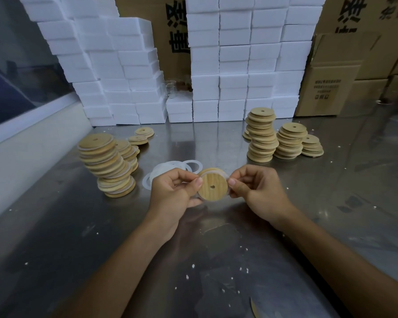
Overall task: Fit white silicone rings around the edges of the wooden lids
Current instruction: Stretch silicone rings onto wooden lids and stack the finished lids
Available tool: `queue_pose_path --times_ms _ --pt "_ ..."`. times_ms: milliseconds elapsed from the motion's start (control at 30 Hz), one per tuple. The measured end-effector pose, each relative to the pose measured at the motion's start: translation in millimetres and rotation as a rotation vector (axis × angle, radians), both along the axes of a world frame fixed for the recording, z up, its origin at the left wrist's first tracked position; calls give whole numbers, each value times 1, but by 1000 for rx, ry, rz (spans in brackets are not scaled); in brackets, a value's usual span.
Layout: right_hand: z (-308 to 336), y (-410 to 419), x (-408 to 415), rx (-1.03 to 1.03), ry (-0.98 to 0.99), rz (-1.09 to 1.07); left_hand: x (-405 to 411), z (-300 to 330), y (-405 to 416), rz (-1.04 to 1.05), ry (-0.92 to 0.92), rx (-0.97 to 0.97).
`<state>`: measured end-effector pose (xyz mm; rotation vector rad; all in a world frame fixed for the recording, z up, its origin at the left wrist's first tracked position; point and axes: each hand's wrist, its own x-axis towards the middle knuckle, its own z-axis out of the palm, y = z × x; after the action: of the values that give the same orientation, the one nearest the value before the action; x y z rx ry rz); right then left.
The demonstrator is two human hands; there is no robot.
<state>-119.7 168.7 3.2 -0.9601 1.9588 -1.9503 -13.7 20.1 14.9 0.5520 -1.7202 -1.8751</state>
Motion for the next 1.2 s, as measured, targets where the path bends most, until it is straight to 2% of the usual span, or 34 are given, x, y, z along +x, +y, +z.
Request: queue_pose_path --times_ms 300,367,467,667,933,1200 --pt "-7 -5 3 18 -21 50 -2 -1 -6 -4 33 158" --pt "-7 -4 3 -1 4 18 -2 -3 -6 -9 10 55" --pt "-7 -4 3 1 117 -57 -2 -6 -5 34 -3 -236" --pt "-10 -4 7 -2 287 -71 -1 -11 -8 52 96 -663" --pt "-11 -5 7 18 450 -80 -2 -12 -9 -5 152 -646" --pt "-9 -6 8 3 410 -49 -2 -13 -10 10 113 -687"
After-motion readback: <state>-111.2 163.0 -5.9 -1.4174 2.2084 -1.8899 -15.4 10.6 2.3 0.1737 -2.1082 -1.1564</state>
